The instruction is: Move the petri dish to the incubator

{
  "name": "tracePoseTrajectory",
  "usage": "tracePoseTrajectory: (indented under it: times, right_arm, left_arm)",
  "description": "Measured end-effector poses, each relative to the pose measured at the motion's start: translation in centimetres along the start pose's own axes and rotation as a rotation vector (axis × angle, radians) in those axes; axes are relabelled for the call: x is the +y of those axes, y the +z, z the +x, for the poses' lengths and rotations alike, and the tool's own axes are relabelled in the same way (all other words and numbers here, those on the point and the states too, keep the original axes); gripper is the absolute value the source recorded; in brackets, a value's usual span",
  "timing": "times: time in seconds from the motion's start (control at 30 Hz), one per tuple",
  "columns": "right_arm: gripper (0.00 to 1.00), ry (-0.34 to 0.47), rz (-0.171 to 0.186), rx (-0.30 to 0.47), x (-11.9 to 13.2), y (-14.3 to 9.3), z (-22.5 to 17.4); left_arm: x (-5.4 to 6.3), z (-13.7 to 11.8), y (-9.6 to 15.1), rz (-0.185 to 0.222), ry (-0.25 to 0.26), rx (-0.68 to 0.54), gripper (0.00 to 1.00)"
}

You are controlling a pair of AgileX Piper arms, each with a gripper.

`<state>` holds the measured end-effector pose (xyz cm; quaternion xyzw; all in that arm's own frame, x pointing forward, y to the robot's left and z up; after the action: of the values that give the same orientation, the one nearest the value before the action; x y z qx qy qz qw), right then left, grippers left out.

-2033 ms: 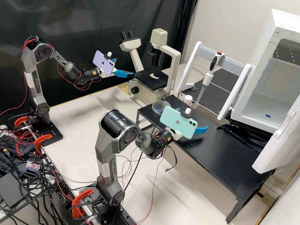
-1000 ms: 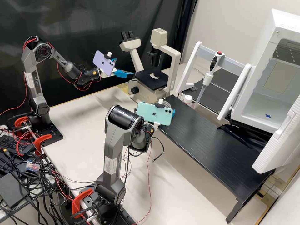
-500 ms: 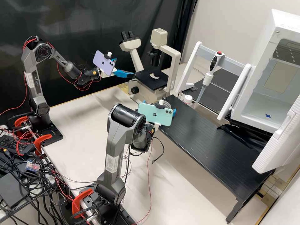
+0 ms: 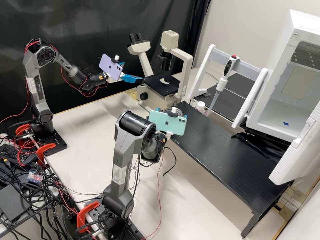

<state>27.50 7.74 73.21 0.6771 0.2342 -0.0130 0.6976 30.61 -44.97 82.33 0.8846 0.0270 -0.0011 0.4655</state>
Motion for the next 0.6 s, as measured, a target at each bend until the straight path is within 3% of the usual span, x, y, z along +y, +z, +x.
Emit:
tracePoseTrajectory:
  times: [0.17,0.6]
  right_arm:
    - [0.00,0.003,0.022,-0.003,0.09,0.10,-0.02]
    - [0.00,0.003,0.038,-0.007,0.50,0.57,-0.15]
  left_arm:
    - [0.00,0.00,0.00,0.000,0.000,0.000,1.00]
    - [0.00,0.00,0.00,0.000,0.000,0.000,1.00]
